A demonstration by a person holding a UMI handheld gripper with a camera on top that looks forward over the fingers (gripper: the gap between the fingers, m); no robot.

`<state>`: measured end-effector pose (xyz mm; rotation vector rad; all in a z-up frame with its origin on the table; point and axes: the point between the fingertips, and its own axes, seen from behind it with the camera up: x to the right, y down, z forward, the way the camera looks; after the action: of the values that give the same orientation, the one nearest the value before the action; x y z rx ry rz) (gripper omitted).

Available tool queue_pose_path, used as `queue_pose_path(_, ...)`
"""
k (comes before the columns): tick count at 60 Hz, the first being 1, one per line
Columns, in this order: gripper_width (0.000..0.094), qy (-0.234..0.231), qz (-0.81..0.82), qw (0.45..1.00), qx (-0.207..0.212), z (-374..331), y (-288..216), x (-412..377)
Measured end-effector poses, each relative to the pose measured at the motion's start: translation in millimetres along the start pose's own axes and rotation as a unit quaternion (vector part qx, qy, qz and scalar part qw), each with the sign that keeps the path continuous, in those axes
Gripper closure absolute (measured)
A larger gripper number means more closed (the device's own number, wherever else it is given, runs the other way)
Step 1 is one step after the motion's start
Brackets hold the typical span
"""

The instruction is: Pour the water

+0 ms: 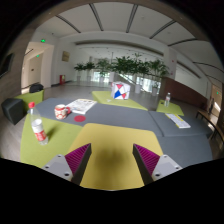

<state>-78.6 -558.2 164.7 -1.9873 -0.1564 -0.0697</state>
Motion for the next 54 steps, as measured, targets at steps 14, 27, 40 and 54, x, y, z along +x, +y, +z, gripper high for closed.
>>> queue_pose_path(14,0.0080,-0.074,0.003,0.997,0.007,-10,-4,-163)
queue_pose_path(27,0.0076,-0.111,0.010,0.994,0.020,22,-7,-303)
queue_pose_path(40,0.0078,-0.087,0.009,0.996,0.035,94,-20,-356)
queue_pose_path(54,0.0421,-0.044,0.013,0.997,0.064,142,-25,-379)
